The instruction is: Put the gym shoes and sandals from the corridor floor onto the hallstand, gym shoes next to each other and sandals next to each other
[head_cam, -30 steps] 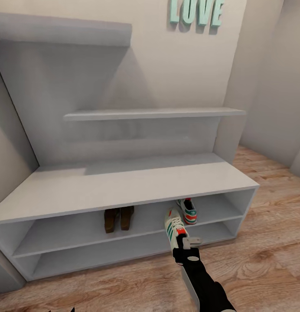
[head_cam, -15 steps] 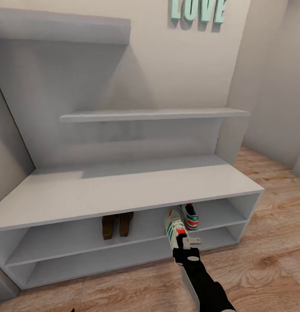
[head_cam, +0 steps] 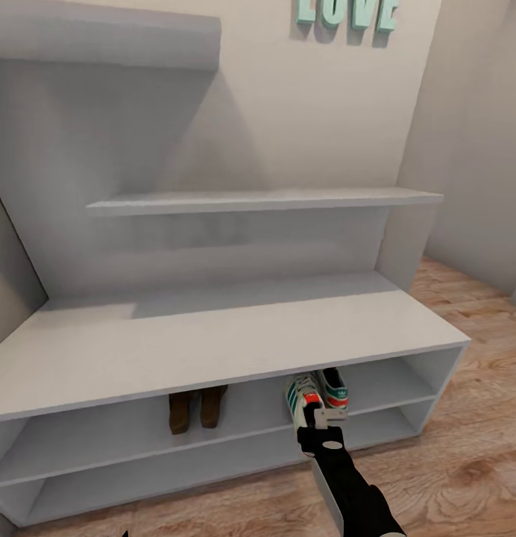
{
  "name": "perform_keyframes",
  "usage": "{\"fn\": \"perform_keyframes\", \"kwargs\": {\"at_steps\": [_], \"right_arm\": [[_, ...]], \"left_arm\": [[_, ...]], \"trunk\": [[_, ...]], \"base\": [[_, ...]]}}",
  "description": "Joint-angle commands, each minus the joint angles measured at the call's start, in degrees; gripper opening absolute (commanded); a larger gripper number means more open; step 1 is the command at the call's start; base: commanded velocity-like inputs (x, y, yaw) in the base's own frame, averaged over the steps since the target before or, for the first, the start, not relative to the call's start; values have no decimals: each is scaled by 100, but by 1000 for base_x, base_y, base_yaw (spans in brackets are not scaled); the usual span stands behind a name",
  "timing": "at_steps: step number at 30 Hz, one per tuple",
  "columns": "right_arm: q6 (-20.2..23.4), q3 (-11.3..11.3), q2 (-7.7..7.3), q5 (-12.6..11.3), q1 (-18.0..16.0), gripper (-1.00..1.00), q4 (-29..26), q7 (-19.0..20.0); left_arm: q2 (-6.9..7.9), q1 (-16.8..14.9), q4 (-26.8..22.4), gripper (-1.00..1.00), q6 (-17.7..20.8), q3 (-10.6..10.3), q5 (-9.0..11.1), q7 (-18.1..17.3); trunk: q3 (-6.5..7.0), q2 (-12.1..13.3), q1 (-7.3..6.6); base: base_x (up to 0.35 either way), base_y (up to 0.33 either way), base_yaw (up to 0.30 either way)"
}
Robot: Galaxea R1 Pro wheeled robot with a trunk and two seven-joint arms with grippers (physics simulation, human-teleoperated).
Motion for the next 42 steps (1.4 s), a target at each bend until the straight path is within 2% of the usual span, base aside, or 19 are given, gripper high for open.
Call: {"fn": "perform_keyframes", "kwargs": {"at_steps": [1,9,42], "right_arm": [[45,11,0,29,-2,-100,-8,-22],[41,3,0,31,-2,-100,-8,-22],[42,2,0,31,-1,-100,-8,-22]], "left_arm": [[-2,-3,4,100,6,14,52,-56],[0,-3,-3,100,6,14,52,-56],[5,-3,-3,100,6,19,52,-56]], "trunk": [[-5,-2,-1],[-5,-2,-1],[-5,-2,-1]], "base": [[102,0,0],[203,0,0],[78,0,0]]}}
